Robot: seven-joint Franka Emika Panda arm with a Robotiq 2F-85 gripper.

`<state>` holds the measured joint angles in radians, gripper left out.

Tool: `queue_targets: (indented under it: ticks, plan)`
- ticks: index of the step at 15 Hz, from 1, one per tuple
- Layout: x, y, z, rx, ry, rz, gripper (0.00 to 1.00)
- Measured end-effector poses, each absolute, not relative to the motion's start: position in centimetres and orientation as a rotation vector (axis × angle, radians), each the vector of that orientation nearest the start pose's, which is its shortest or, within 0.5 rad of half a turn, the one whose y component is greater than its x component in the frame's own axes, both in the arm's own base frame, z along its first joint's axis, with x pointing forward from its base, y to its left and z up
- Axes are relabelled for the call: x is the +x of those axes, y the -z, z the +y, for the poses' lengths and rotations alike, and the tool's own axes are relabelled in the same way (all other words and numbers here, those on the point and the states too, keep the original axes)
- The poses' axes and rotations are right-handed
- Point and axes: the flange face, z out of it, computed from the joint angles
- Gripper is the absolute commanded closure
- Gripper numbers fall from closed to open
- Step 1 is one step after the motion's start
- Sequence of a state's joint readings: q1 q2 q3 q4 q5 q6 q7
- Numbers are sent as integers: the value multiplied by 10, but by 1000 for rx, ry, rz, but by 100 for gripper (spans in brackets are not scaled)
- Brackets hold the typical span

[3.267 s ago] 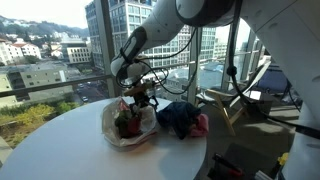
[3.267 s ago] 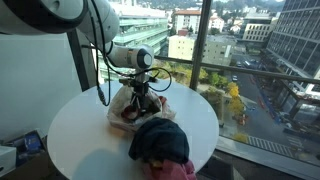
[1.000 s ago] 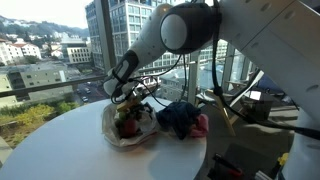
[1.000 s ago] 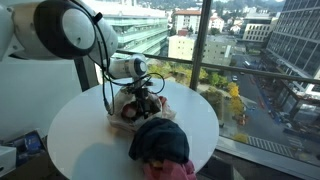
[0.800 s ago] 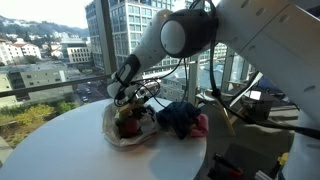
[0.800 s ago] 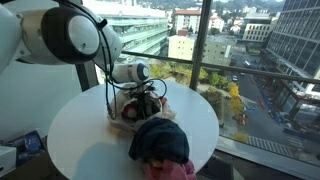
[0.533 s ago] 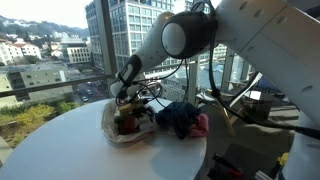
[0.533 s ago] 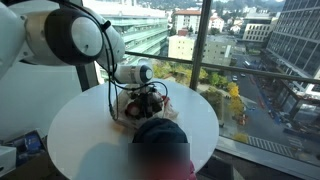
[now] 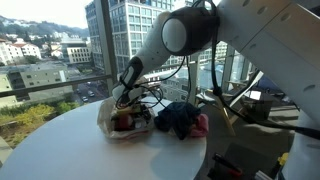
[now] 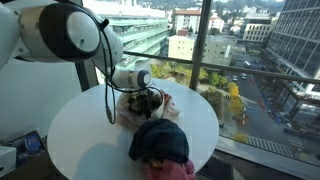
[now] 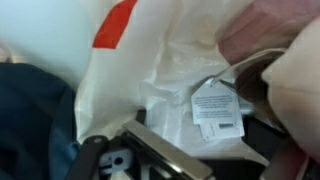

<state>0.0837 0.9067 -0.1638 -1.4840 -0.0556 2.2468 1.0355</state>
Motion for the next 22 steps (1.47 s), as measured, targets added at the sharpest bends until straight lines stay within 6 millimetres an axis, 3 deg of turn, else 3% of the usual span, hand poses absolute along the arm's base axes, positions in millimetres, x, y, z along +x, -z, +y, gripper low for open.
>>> queue_targets:
  ticks: [7, 9, 15, 22]
  plan:
    - [668, -137, -11, -2922, -22, 1597, 89]
    - [660, -141, -3, -2935, -35, 1583, 99]
    - [643, -158, 7, -2972, -73, 1567, 99]
    - [634, -229, -8, -3023, 111, 1582, 99]
